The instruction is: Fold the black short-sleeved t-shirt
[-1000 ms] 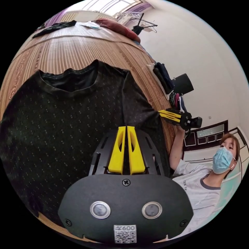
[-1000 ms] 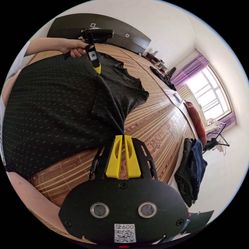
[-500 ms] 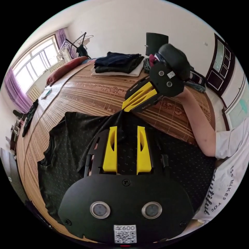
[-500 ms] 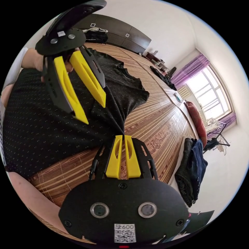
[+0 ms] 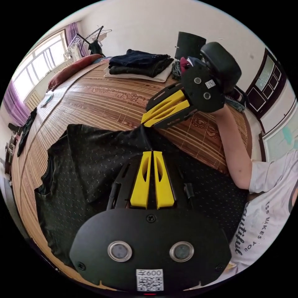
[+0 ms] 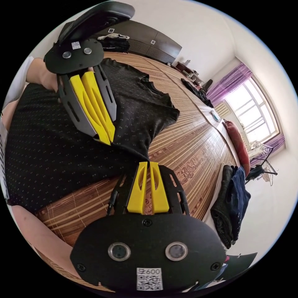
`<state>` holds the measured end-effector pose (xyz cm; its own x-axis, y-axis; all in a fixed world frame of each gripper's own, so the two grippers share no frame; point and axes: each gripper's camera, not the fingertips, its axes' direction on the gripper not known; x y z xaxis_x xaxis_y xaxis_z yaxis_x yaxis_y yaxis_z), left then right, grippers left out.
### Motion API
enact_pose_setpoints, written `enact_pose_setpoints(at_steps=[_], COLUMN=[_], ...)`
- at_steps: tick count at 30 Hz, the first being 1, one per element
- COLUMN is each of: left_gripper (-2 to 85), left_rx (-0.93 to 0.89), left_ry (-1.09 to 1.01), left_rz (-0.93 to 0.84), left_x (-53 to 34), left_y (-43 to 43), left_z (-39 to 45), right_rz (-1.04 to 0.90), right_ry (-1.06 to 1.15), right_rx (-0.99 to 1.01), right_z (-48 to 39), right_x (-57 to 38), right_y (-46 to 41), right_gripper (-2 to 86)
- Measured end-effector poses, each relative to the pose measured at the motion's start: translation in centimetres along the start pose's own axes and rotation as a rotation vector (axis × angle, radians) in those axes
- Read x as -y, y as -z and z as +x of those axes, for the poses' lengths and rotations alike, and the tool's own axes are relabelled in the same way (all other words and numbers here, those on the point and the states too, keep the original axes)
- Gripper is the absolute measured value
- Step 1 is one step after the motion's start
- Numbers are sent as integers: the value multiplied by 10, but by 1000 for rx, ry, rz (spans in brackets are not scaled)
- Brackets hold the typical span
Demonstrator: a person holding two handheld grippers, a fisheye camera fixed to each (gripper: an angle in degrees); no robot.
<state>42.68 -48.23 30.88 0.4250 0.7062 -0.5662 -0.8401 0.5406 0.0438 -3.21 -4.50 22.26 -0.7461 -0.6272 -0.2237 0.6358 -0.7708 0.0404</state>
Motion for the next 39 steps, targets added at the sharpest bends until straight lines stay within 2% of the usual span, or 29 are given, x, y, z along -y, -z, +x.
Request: enact_pose_setpoints(at_steps=[6, 10, 12, 15, 17, 19, 23, 24, 27, 30, 35, 39], left_gripper=[48, 81, 75, 80, 82, 84, 120, 130, 125, 121, 103, 48], left_rx=[-97, -326, -383, -359, -359, -400, -511, -517, -420, -445, -429, -399], left_ry=[45, 35, 26, 105, 199, 326, 458, 529, 526, 546, 546, 493], left_rz=[-104, -63, 40, 179, 212, 170, 103, 77, 49, 70, 3, -7], left_x=[13, 28, 49, 78, 91, 106, 116, 115, 122, 131, 154, 179], left_y=[-10, 11, 44, 85, 94, 88, 69, 63, 65, 71, 71, 74], left_z=[-34, -68, -101, -168, -220, -286, -349, -363, -375, -385, -400, -398], right_rz=[2, 2, 5, 12, 15, 15, 15, 15, 14, 12, 12, 11], right_ry=[5, 20, 32, 31, 29, 31, 32, 32, 45, 54, 57, 60], right_rx=[-9, -27, -40, -58, -58, -60, -61, -62, -78, -85, -88, -91], right_z=[-4, -10, -14, -17, -19, -21, -25, -26, -32, -37, -44, -50], right_x=[0, 1, 1, 0, 0, 0, 1, 1, 2, 3, 5, 6], right_y=[-2, -3, -3, -4, -3, -4, -5, -5, -6, -8, -9, -10], right_gripper=[-9, -9, -9, -9, -9, -9, -9, -9, -9, -9, -9, -9])
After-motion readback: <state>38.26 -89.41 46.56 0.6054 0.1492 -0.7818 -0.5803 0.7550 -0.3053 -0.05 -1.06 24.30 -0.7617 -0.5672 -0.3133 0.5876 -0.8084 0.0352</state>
